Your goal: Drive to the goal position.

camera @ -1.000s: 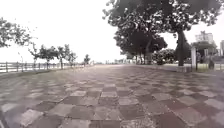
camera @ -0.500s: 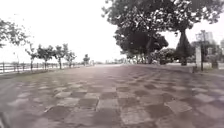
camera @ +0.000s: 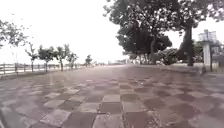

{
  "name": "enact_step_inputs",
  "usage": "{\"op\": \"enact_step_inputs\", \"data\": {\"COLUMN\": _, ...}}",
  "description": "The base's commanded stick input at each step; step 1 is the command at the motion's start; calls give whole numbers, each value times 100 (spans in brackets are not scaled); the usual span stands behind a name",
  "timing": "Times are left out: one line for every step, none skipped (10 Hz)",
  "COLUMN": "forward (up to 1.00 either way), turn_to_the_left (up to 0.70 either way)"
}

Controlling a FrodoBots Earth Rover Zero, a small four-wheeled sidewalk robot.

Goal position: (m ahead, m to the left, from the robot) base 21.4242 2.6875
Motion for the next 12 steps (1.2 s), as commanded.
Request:
{"op": "enact_step_inputs", "data": {"forward": 100, "turn_to_the_left": 0}}
{"op": "enact_step_inputs", "data": {"forward": 100, "turn_to_the_left": 0}}
{"op": "enact_step_inputs", "data": {"forward": 100, "turn_to_the_left": 0}}
{"op": "enact_step_inputs", "data": {"forward": 100, "turn_to_the_left": 0}}
{"op": "enact_step_inputs", "data": {"forward": 100, "turn_to_the_left": 0}}
{"op": "enact_step_inputs", "data": {"forward": 100, "turn_to_the_left": 14}}
{"op": "enact_step_inputs", "data": {"forward": 100, "turn_to_the_left": 28}}
{"op": "enact_step_inputs", "data": {"forward": 100, "turn_to_the_left": 0}}
{"op": "enact_step_inputs", "data": {"forward": 100, "turn_to_the_left": 0}}
{"op": "enact_step_inputs", "data": {"forward": 100, "turn_to_the_left": 0}}
{"op": "enact_step_inputs", "data": {"forward": 100, "turn_to_the_left": 0}}
{"op": "enact_step_inputs", "data": {"forward": 100, "turn_to_the_left": 0}}
